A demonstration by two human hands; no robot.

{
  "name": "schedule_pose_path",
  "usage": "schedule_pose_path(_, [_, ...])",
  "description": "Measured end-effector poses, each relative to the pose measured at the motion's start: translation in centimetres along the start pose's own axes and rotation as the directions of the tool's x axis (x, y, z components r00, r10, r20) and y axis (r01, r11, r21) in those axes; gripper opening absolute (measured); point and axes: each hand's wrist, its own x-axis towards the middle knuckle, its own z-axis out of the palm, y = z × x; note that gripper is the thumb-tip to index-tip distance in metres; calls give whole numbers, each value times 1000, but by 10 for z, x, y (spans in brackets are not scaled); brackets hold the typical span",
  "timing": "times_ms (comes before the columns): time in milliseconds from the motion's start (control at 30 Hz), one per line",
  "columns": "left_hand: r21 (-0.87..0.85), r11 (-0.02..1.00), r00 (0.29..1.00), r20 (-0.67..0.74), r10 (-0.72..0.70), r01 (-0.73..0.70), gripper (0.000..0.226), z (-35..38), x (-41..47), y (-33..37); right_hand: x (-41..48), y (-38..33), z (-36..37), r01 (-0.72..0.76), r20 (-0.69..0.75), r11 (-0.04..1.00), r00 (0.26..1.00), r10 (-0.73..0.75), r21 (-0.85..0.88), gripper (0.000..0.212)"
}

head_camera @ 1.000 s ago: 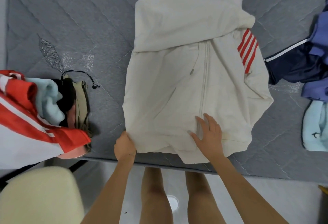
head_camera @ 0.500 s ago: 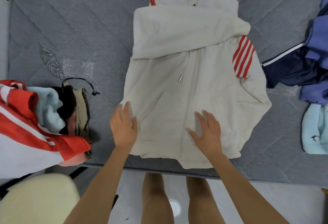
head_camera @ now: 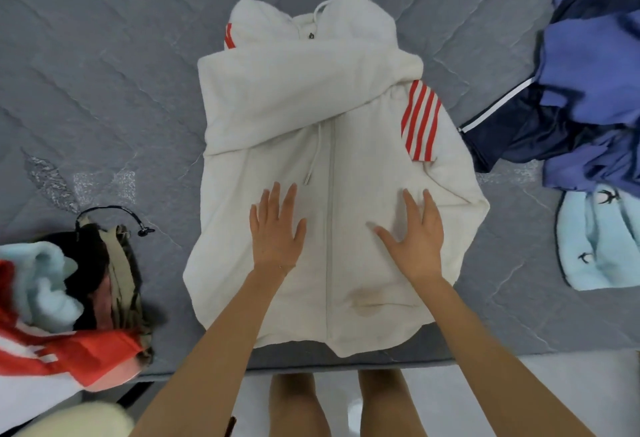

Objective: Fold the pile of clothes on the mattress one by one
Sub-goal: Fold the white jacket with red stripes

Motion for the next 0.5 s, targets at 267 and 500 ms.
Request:
schedule_pose_path(267, [-14, 983, 981, 66, 184, -183, 61, -13, 70, 77, 85, 34, -51, -229, -97, 943, 961, 258, 241, 88])
schedule_pose_path(500, [-75, 949, 949, 50, 311, -307, 54, -11, 126, 149, 126, 58, -70, -356, -35, 853, 917, 398, 382, 17])
